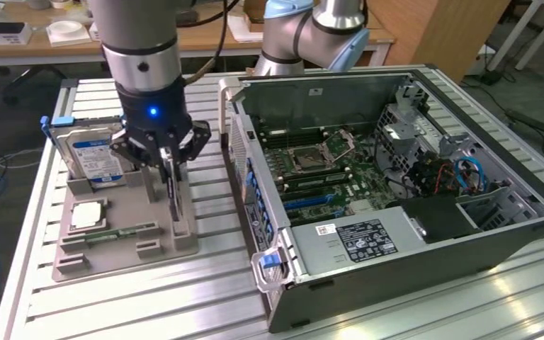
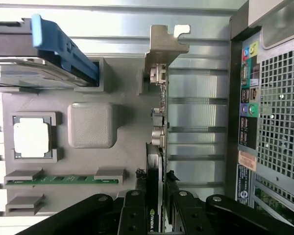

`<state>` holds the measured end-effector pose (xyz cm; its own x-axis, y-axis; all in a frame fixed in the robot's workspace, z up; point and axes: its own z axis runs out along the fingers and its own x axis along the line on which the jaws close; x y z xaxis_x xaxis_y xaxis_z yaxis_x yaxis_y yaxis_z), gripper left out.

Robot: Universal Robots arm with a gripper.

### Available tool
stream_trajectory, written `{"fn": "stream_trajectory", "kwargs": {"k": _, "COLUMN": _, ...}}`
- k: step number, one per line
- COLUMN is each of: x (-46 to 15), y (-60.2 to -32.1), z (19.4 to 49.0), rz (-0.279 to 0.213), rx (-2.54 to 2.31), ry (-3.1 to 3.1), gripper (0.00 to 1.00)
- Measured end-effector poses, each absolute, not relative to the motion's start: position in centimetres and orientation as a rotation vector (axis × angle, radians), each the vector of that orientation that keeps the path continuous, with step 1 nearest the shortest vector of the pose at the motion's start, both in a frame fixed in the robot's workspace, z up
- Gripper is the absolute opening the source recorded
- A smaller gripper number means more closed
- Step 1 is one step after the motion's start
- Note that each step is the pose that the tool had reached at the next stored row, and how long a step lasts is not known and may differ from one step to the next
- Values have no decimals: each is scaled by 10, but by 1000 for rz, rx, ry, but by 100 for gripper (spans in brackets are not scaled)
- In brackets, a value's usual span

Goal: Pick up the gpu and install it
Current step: 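Pick up the gpu and move the gpu toward the slot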

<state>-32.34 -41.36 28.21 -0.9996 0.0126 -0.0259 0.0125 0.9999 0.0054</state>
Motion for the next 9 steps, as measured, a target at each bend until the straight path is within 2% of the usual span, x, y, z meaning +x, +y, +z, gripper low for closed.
{"fn": "stream_trajectory", "kwargs": {"k": 9, "x": -323, "y": -414, "z": 323, "rz": 8, "rx": 20, "ry": 3116, "gripper": 26}}
